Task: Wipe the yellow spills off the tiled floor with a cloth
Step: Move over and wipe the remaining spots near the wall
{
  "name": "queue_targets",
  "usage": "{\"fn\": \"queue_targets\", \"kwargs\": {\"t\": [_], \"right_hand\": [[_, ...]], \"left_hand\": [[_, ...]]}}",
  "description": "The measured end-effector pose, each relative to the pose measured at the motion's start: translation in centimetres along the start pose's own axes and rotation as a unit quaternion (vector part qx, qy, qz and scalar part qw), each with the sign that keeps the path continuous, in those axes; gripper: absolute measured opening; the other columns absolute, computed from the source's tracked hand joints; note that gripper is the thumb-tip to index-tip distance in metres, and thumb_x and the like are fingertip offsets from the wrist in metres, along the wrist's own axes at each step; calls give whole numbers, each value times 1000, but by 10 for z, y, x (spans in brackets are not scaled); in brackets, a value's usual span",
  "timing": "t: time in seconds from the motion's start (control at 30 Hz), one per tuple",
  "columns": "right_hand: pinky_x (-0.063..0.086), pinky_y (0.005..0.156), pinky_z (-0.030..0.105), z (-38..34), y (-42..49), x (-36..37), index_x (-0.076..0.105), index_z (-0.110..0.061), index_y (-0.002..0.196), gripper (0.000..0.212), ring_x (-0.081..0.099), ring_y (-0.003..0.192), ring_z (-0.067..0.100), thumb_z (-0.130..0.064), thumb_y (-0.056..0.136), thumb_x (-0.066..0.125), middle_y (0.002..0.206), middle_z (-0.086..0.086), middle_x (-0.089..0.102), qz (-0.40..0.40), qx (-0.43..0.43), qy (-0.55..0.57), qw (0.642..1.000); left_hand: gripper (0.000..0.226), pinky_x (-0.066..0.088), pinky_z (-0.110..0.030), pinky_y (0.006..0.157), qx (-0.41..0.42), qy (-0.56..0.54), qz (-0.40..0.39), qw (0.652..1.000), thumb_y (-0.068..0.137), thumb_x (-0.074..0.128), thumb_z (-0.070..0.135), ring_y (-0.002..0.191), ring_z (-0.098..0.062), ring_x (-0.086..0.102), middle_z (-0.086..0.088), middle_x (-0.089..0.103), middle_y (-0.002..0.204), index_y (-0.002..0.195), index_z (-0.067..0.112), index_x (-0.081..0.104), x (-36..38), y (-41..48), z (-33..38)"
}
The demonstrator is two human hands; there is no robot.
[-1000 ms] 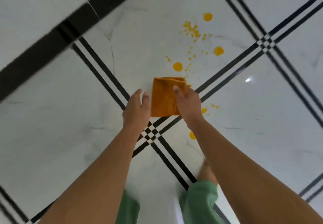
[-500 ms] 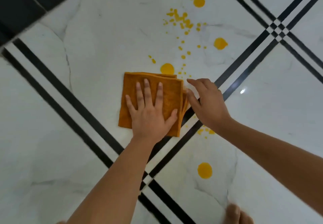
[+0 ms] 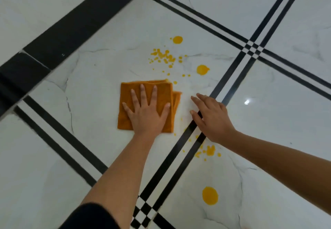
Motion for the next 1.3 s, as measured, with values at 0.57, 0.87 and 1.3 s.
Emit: {"fn": "queue_targets", "kwargs": {"t": [0.57, 0.87, 1.3], "right_hand": [[14, 113, 41, 71, 3, 2, 35, -18, 142, 68, 24, 141, 23, -56, 90, 14, 150, 5, 34, 59, 35, 16, 997], [4, 113, 34, 92, -29, 7, 27, -19, 145, 79, 15, 143, 20, -64, 87, -1, 154, 4, 23, 59, 62, 24, 996], [-3, 113, 33, 109, -100, 16, 14, -21, 148, 84, 3, 144, 16, -66, 81, -13, 156, 1, 13, 42, 105, 14, 993]], "left_hand": [[76, 14, -65, 105, 199, 48, 11, 979, 76, 29, 70, 140, -33, 22, -2, 26, 154, 144, 37, 25, 17, -19, 61], [76, 11, -65, 105, 235, 40, 13, 971, 77, 33, 70, 140, -36, 22, -5, 27, 153, 144, 35, 27, 22, -65, 74], [80, 13, -68, 104, 292, 72, 0, 954, 76, 29, 73, 140, -38, 21, -7, 23, 154, 145, 33, 24, 33, -91, 88]]}}
Point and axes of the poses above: each hand's wrist, its own y-axis towards the middle knuckle, its own x-axis out of the palm, z = x × y, the point moved 3 cm from there along y, towards the middle knuckle
